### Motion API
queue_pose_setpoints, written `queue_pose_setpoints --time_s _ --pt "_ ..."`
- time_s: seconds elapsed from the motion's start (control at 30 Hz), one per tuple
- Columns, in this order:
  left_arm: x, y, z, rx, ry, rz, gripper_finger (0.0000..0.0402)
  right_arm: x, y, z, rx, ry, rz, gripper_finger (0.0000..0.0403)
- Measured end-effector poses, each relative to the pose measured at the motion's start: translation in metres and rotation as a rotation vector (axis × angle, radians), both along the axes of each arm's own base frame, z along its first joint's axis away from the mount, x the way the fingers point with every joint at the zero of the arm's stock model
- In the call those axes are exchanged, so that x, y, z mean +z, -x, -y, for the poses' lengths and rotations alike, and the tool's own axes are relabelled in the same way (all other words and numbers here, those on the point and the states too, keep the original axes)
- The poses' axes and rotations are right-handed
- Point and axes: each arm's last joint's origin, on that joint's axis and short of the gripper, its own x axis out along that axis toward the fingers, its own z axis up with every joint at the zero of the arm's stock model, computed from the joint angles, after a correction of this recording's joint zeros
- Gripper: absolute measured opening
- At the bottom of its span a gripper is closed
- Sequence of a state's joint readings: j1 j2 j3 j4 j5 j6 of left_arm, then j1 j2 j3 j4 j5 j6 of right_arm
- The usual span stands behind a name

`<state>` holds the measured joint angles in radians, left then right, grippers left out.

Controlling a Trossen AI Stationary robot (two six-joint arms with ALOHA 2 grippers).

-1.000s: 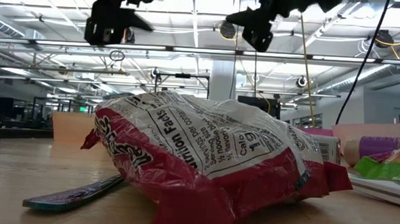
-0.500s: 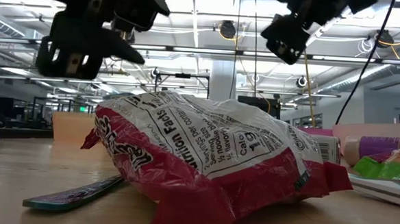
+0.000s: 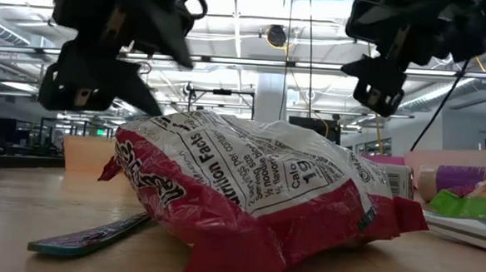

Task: Pick & Place Food Item
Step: Put the red noodle pack into the orange bin

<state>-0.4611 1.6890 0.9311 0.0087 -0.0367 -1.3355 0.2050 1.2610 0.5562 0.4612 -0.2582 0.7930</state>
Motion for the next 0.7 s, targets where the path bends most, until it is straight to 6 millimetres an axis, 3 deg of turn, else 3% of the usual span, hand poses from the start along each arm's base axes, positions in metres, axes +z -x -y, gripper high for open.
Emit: queue_pose_setpoints --time_s 0.17,0.7 --pt "-0.002 -0.001 -0.005 -0.032 -0.022 -0.018 0.0195 -0.006 0.006 0.002 -0.032 -0.035 -0.002 0.0201" --pt "-0.008 -0.010 -0.022 -0.091 -0.018 -0.028 0.0195 -0.001 0.006 0.003 -0.052 -0.005 0.065 0.0201"
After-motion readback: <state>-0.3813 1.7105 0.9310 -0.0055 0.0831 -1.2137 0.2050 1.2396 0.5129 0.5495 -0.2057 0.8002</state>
